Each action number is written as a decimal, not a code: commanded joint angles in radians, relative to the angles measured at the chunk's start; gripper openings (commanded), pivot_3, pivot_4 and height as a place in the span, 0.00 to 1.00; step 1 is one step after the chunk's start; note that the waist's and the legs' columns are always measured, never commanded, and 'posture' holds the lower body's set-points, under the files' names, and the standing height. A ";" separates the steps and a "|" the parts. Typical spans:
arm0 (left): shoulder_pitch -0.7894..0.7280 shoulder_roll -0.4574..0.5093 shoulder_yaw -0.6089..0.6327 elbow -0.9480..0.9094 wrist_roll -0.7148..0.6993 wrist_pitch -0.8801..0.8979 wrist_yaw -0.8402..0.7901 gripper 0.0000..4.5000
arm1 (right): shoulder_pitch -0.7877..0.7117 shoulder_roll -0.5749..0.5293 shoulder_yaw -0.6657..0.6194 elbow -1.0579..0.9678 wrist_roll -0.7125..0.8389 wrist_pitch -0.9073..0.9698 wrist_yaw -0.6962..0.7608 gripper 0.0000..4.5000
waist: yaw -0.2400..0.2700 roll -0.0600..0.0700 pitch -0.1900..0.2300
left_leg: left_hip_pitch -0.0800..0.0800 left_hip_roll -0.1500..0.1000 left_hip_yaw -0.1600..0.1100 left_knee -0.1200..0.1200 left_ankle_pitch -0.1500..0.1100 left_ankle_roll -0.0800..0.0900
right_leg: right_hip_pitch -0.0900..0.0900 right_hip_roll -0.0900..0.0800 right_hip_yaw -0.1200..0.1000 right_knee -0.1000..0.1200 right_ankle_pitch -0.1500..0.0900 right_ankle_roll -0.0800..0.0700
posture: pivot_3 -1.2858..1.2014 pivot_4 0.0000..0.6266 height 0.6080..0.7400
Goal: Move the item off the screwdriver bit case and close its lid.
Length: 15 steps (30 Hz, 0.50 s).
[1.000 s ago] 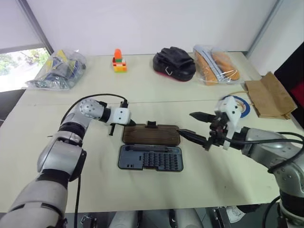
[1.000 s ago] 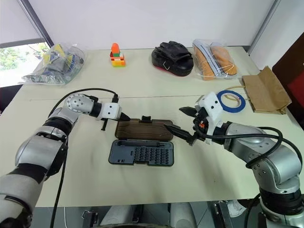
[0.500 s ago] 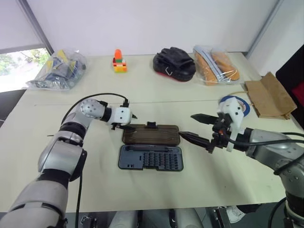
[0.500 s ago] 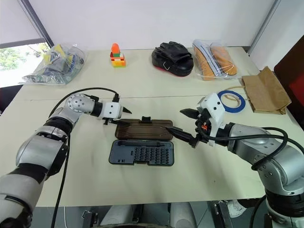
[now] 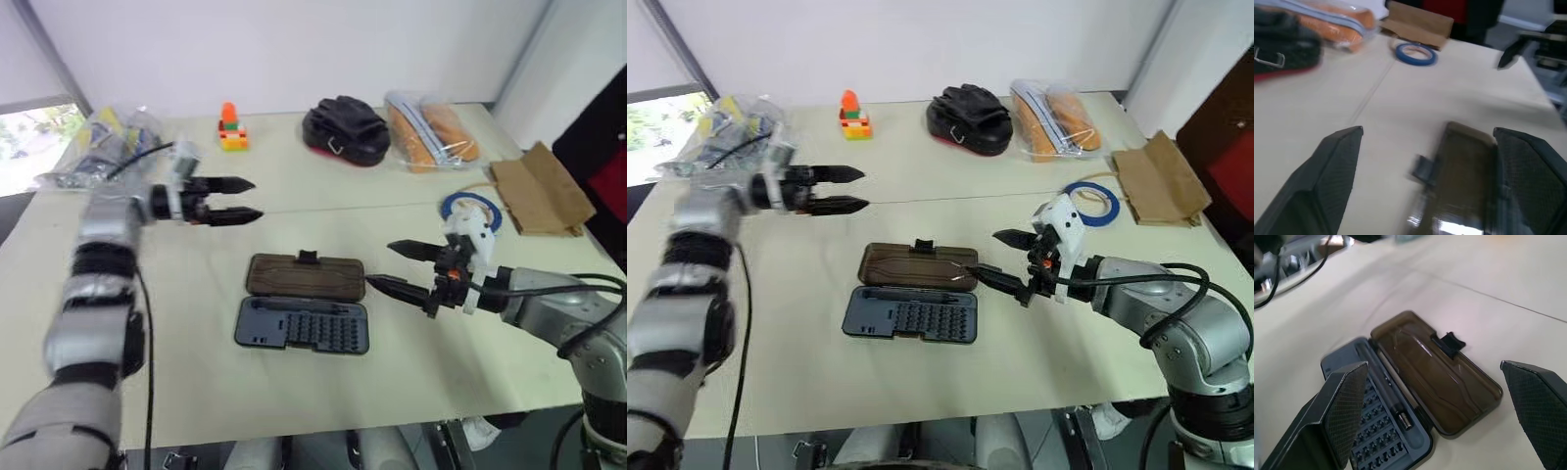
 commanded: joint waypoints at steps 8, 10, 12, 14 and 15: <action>0.652 0.093 0.188 -0.890 -0.269 0.287 0.255 0.10 | -0.132 -0.008 0.101 0.166 -0.137 -0.131 0.089 1.00 | 0.031 -0.001 0.001 | 0.001 0.001 0.001 0.001 0.001 -0.003 | -0.001 -0.001 0.001 0.000 0.000 -0.001 | 0.52 0.24 1.00; 0.731 0.076 0.158 -0.932 -0.228 0.221 0.301 0.01 | -0.173 -0.008 0.145 0.213 -0.194 -0.163 0.105 1.00 | 0.036 0.000 0.001 | 0.001 0.000 0.001 0.001 0.001 -0.003 | 0.000 -0.001 0.001 0.000 0.000 -0.001 | 0.52 0.24 1.00; 0.789 0.076 0.113 -0.936 -0.171 0.143 0.326 0.01 | -0.200 -0.019 0.196 0.243 -0.253 -0.197 0.131 1.00 | 0.039 0.000 0.001 | 0.001 0.000 0.001 0.001 0.001 -0.003 | 0.000 -0.001 0.000 0.000 0.000 -0.002 | 0.52 0.24 1.00; 0.829 0.079 0.068 -0.915 -0.115 0.071 0.346 0.01 | -0.228 -0.024 0.242 0.277 -0.306 -0.225 0.155 1.00 | 0.038 0.000 0.001 | 0.001 0.000 0.001 0.001 0.001 -0.003 | 0.000 -0.001 0.000 -0.001 -0.001 -0.003 | 0.52 0.24 1.00; 0.841 0.078 0.051 -0.902 -0.095 0.044 0.355 0.01 | -0.241 -0.022 0.257 0.294 -0.326 -0.235 0.165 1.00 | 0.037 0.000 0.001 | 0.001 0.000 0.001 0.001 0.001 -0.003 | 0.000 -0.001 0.000 -0.001 -0.002 -0.005 | 0.52 0.24 1.00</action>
